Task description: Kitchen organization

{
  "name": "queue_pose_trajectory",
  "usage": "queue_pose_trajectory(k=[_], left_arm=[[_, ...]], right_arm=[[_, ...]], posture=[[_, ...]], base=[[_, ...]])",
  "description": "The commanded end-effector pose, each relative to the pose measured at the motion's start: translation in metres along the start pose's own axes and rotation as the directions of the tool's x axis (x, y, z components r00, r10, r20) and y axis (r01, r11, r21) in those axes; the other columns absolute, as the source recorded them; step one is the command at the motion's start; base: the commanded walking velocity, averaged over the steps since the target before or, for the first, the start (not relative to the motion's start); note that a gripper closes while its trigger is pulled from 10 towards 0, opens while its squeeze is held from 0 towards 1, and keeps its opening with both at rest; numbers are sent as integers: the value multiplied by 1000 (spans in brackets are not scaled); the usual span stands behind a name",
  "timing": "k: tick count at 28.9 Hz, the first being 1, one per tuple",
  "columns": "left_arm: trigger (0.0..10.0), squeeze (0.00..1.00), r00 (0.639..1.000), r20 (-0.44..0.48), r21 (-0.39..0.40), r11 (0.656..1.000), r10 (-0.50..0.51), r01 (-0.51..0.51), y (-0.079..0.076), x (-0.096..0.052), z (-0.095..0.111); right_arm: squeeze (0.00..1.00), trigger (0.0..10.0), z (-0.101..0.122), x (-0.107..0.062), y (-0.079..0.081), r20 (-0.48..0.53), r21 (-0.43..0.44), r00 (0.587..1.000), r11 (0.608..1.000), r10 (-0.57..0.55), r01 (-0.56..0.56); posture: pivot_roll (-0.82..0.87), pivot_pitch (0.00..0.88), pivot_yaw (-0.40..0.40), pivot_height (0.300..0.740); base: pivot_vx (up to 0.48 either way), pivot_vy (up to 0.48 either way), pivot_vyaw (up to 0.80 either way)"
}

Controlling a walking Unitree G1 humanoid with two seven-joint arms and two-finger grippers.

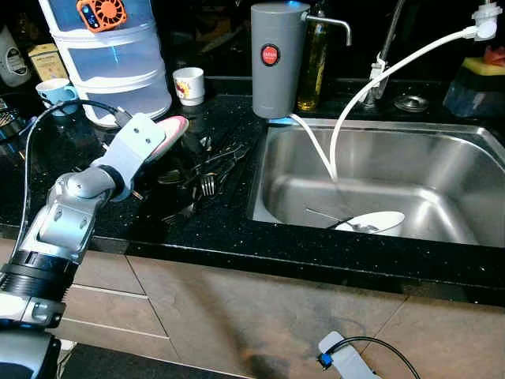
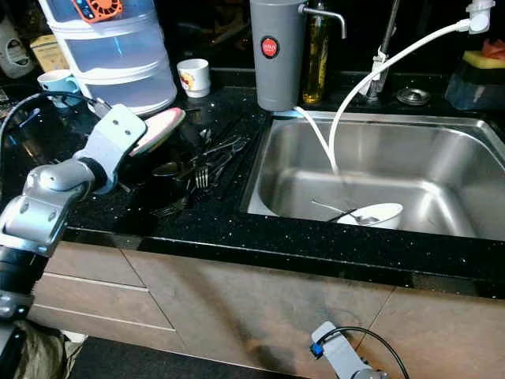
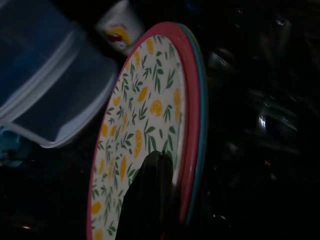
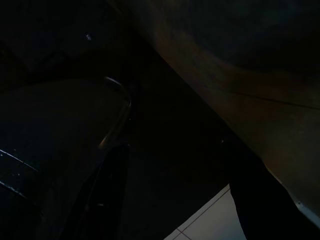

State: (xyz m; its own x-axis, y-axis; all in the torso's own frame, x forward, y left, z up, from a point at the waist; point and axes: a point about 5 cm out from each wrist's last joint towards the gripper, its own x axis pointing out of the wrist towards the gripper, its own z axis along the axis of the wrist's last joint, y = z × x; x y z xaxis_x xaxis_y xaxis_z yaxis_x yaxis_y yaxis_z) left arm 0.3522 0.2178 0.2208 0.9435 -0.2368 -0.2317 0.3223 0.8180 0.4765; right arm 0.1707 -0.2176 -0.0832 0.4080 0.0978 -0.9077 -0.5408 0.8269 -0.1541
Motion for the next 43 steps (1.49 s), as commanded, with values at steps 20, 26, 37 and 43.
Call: queue_pose_trajectory(k=[20, 26, 37, 43], left_arm=[[0, 0, 805, 590, -525, 786, 61, 325, 37, -39, 55], [0, 0, 796, 568, -597, 771, 209, 224, 64, -51, 46], [0, 1000, 801, 438, -603, 795, 408, -75, 99, -66, 34], [1255, 1000, 786, 410, -614, 777, 462, -136, 107, -70, 29]], right_arm=[[0, 10000, 3, 0, 10, 92, 140, 990, 983, 106, -119], [0, 10000, 3, 0, 8, 95, 146, 992, 985, 83, -96], [0, 10000, 3, 0, 7, 93, 155, 993, 985, 69, -83], [0, 10000, 3, 0, 6, 94, 158, 994, 984, 62, -76]], posture=[[-11, 0, 8, 740], [-7, 0, 6, 740], [-5, 0, 6, 740], [-6, 0, 8, 740]], base=[[0, 0, 0], [0, 0, 0], [0, 0, 0], [0, 0, 0]])
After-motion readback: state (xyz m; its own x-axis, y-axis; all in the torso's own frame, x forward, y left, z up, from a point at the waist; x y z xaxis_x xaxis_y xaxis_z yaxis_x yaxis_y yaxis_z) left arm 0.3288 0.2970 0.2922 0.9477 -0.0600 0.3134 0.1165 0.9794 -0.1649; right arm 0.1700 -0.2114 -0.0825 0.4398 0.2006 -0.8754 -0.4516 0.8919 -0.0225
